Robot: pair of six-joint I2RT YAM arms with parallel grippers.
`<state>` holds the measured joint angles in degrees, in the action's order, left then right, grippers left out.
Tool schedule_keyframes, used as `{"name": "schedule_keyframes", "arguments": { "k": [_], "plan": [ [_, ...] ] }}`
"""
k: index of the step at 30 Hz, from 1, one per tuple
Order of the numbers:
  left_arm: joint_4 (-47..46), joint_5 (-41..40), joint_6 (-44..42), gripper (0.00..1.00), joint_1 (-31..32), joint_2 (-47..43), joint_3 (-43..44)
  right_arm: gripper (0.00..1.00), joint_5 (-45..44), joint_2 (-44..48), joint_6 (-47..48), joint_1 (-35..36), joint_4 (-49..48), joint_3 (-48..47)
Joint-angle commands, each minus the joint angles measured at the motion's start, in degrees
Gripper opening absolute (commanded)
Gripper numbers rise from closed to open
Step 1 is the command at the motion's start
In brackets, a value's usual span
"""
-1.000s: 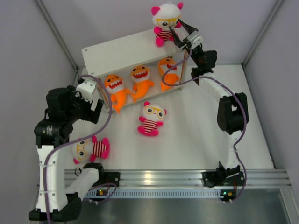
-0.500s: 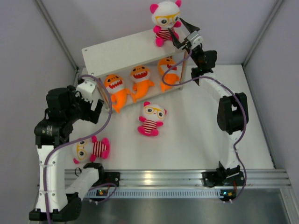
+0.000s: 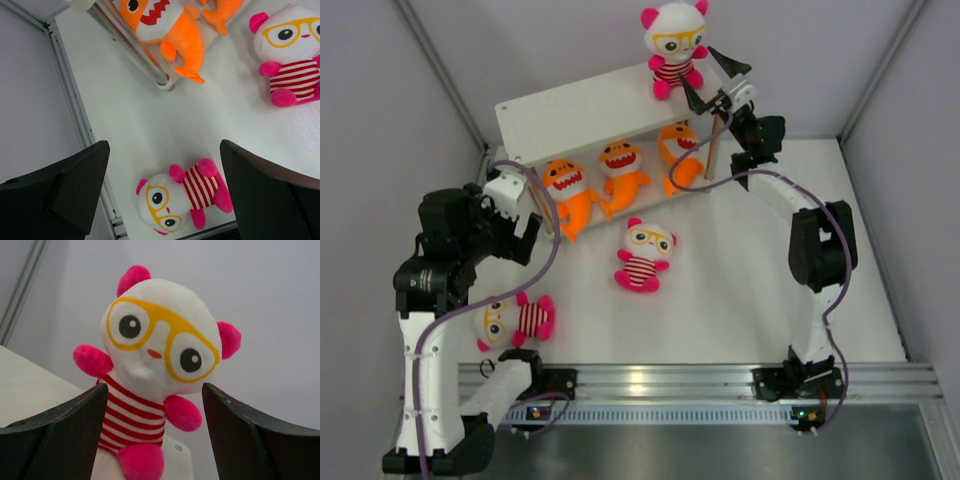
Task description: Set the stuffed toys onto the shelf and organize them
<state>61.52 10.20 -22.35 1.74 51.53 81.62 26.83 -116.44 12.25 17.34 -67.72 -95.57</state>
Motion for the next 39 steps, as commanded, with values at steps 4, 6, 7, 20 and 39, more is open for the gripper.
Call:
{"name": "schedule_keyframes", "arguments": {
  "k": [4,6,7,20,39],
  "plan": [
    [-1.31,0.26,0.64,0.99,0.11,-0.90,-0.15,0.84,-1.85,10.61,-2.49,-0.12,-10.57,9.07],
    [-1.40,0.26,0.73,0.99,0.11,-0.99,-0.15,0.86,-4.67,15.53,-4.68,-0.12,-14.26,14.60],
    [-1.40,0.26,0.73,0.99,0.11,-0.99,-0.06,0.86,-7.81,19.37,-5.82,-0.03,-15.50,16.80],
    [-1.31,-0.88,0.64,0.99,0.11,-3.10,-0.94,0.69,-47.99,53.68,-23.38,18.66,56.61,28.77],
    [-1.31,-2.20,0.82,0.98,0.28,-6.35,-3.31,0.86,-43.60,19.77,-49.42,28.45,79.78,21.91]
  ]
}}
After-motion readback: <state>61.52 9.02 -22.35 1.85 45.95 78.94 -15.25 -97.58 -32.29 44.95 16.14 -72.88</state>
